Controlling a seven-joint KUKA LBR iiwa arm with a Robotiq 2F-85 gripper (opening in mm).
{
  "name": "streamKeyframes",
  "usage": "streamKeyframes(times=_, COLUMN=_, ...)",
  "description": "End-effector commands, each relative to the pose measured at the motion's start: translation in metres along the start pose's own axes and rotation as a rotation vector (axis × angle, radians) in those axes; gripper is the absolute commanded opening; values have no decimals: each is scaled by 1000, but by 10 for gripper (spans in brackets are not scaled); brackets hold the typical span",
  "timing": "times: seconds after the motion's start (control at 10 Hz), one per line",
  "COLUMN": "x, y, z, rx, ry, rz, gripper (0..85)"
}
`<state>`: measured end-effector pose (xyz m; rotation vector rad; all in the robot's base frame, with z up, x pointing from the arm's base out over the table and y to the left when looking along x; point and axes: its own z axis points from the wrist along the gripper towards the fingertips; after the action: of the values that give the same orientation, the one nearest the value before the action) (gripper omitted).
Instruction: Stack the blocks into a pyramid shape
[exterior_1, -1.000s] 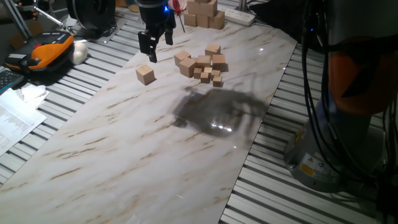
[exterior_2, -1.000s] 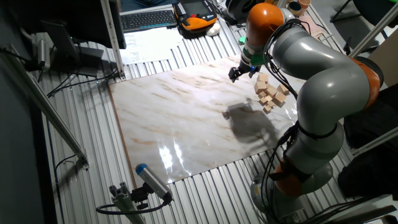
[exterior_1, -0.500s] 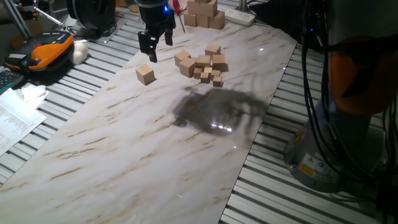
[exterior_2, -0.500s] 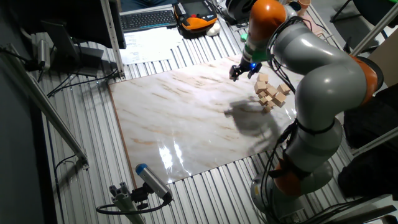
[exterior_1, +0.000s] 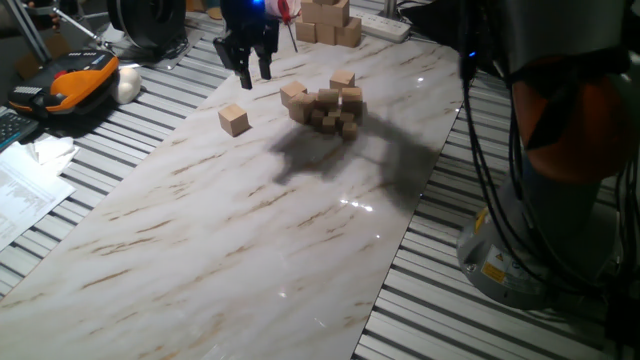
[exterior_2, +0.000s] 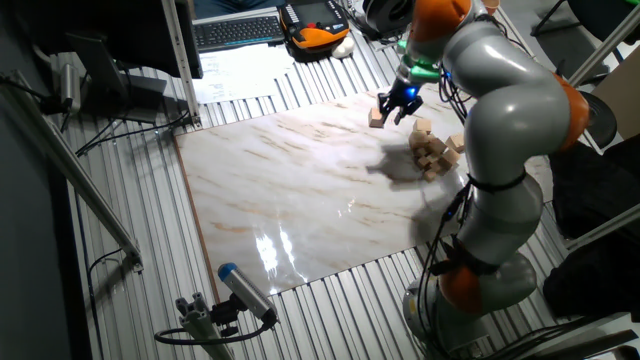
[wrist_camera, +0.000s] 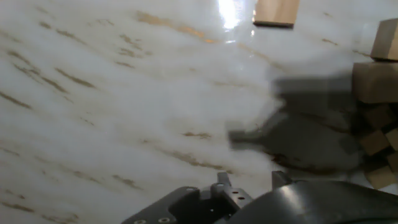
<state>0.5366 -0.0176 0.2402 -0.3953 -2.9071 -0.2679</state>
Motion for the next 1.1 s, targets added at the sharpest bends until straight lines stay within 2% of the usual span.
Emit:
streamKeyframes(times=0.0, x=4, y=2, z=-1, rx=-6, ry=-37, rz=100, gripper=0)
streamKeyframes(times=0.1, x=9, y=4, z=-2, rx=31, ry=-66, rz=94, gripper=0)
streamKeyframes(times=0.2, x=12, y=5, z=-3, rx=45, ry=-82, rz=89, gripper=0)
streamKeyframes(times=0.3, x=16, y=5, z=-4, rx=42, ry=-87, rz=90, gripper=0)
streamKeyframes(times=0.5, x=21, y=7, z=0, rx=76, ry=-132, rz=81, gripper=0)
streamKeyframes(times=0.6, x=27, y=7, z=2, rx=89, ry=-159, rz=82, gripper=0)
streamKeyframes(times=0.7, x=27, y=7, z=2, rx=79, ry=-146, rz=84, gripper=0)
streamKeyframes(times=0.8, x=28, y=7, z=4, rx=77, ry=-146, rz=85, gripper=0)
streamKeyframes(times=0.9, x=26, y=5, z=6, rx=95, ry=-161, rz=81, gripper=0)
streamKeyframes(times=1.0, x=22, y=0, z=9, rx=90, ry=-182, rz=77, gripper=0)
